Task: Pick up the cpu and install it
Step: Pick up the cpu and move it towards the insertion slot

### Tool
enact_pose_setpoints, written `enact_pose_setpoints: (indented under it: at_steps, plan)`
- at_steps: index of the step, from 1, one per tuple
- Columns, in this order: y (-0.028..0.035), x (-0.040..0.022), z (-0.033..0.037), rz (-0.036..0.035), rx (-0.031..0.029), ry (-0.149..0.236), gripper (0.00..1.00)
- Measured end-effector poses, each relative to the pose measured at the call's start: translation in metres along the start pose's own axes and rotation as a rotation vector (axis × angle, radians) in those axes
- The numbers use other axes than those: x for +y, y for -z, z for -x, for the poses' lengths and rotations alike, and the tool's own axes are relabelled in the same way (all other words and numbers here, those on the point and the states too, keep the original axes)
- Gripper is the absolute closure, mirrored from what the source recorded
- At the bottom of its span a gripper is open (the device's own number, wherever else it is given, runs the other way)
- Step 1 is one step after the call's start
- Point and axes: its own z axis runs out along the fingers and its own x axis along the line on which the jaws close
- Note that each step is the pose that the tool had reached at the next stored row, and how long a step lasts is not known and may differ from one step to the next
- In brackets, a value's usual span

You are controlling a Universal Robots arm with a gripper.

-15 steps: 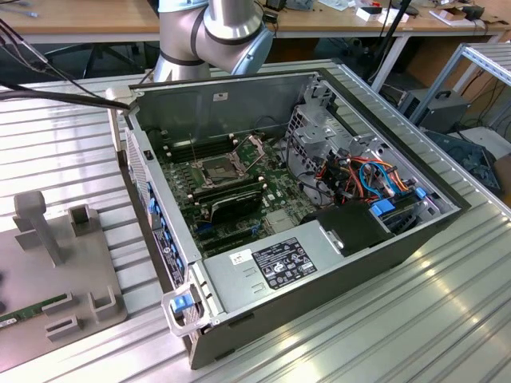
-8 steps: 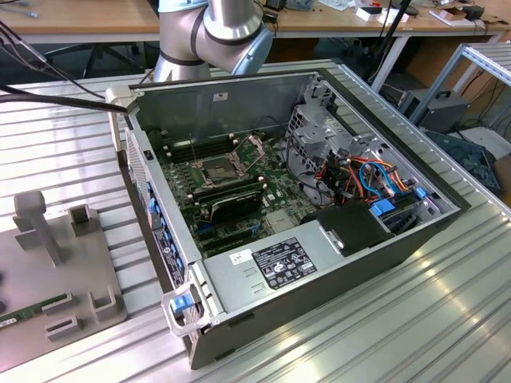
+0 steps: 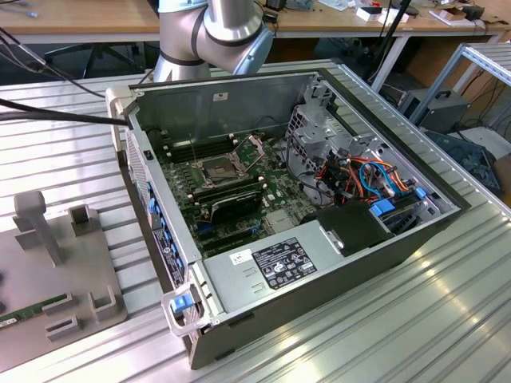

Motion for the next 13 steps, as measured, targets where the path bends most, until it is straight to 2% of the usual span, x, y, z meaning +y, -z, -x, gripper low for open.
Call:
enact_pose_setpoints:
  at_steps: [4,13]
  plan:
    - [-0.0052,-0.0015,0.0001,0.0,0.0004,0.0,0.52]
    - [-0.0069,-0.0016,0.0002,-0.0001,0.0005,0.0,0.52]
